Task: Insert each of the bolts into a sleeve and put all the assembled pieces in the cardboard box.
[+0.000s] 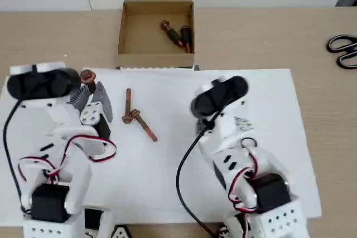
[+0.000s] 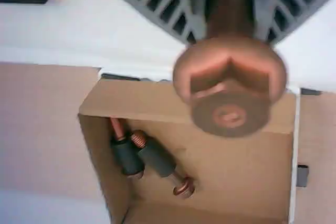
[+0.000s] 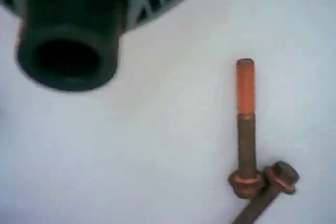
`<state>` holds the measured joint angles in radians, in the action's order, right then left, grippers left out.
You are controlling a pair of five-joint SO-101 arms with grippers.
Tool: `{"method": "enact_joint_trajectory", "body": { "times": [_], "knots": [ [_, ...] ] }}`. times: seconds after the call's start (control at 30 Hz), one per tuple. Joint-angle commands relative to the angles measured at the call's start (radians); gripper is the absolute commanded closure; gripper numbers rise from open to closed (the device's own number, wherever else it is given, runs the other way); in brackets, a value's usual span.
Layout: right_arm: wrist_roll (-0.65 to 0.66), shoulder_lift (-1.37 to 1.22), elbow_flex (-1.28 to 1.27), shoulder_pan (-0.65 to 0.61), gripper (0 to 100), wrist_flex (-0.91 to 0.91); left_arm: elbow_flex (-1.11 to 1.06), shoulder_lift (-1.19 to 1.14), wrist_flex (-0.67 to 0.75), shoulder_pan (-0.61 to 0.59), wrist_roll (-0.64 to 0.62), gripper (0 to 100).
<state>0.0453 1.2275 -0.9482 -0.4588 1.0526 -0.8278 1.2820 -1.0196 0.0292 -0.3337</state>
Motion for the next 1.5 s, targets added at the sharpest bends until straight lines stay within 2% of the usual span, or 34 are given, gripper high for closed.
{"method": "enact_joint_trajectory", "body": {
  "times": [0.0,0.1,0.23,0.53,0.63,0.83,1.13,1.47],
  "knots": [
    [0.006,0.01,-0.081,-0.082,99.6,-0.168,-0.074,0.084,0.086,0.002,-0.075,99],
    [0.011,0.01,-0.17,-0.156,99.6,-0.289,-0.145,0.143,0.135,0.003,-0.129,99],
    [0.011,0.01,-0.255,-0.229,99.6,-0.392,-0.226,0.226,0.183,0.064,-0.166,99],
    [0.012,0.01,-0.316,-0.294,99.6,-0.46,-0.433,0.48,0.203,0.227,-0.275,99],
    [0.023,0.01,-0.316,-0.295,99.6,-0.46,-0.47,0.546,0.203,0.233,-0.275,99],
    [0.149,0.01,-0.316,-0.317,99.6,-0.46,-0.466,0.534,0.224,0.233,-0.275,99],
    [0.153,0.012,-0.313,-0.317,99.6,-0.461,-0.472,0.532,0.253,0.236,-0.275,99],
    [0.198,0.045,-0.321,-0.38,99.6,-0.516,-0.507,0.532,0.253,0.236,-0.275,99]
  ]
}}
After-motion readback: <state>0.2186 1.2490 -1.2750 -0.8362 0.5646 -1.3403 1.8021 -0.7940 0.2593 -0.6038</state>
